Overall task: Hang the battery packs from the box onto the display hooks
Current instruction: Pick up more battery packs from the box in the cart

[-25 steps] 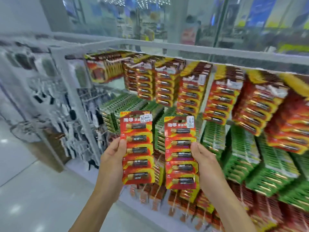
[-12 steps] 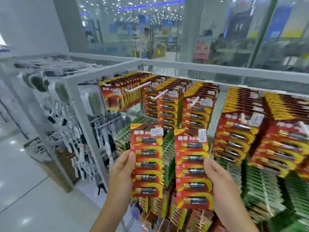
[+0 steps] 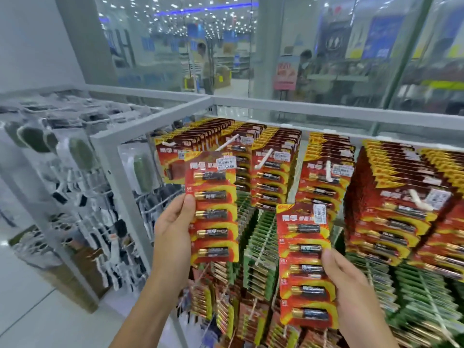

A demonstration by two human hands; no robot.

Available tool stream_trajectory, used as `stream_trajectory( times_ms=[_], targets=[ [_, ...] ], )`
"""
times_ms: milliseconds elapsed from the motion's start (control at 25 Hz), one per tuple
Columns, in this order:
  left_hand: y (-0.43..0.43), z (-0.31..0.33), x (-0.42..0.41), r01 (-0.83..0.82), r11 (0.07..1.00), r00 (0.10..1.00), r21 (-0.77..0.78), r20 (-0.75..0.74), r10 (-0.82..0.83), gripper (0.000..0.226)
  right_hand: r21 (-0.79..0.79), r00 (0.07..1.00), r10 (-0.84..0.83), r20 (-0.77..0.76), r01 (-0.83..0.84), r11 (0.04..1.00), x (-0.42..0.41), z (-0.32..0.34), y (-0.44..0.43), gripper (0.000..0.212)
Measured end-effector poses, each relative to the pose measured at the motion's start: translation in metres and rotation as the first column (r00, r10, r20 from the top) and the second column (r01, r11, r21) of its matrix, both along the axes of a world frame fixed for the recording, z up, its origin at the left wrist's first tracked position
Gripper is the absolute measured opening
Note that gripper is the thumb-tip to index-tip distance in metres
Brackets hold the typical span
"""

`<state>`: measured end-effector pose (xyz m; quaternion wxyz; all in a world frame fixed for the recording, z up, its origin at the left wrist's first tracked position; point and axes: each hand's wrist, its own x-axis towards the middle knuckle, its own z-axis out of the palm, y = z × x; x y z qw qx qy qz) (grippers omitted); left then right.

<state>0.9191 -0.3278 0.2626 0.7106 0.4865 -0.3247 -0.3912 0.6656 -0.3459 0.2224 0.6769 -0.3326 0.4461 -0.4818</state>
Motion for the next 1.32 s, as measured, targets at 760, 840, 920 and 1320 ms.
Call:
stream_trajectory(
  times_ms=[760,840,920,1320],
  targets=[
    [-0.131,-0.003,0.013,0.183,0.975,0.975,0.126,0.105,-0.197,0.035,-0.118,0.956,-0.293,0.004,0.291,0.949,0.037,0.049,0.036,0.049],
    [-0.151,-0.010,0.009,0.141,0.985,0.981,0.104,0.117,-0.153,0.036,-0.158,0.944,-0.329,0.002,0.325,0.932,0.039,0.055,0.036,0.090],
    [-0.169,-0.019,0.011,0.091,0.991,0.984,0.096,0.147,-0.104,0.036,-0.182,0.923,-0.385,-0.019,0.376,0.909,0.033,0.051,0.030,0.114],
    [-0.184,-0.031,0.012,0.000,0.999,0.974,0.035,0.226,-0.008,0.028,-0.212,0.910,-0.413,-0.036,0.396,0.893,0.034,0.050,0.030,0.091]
  ],
)
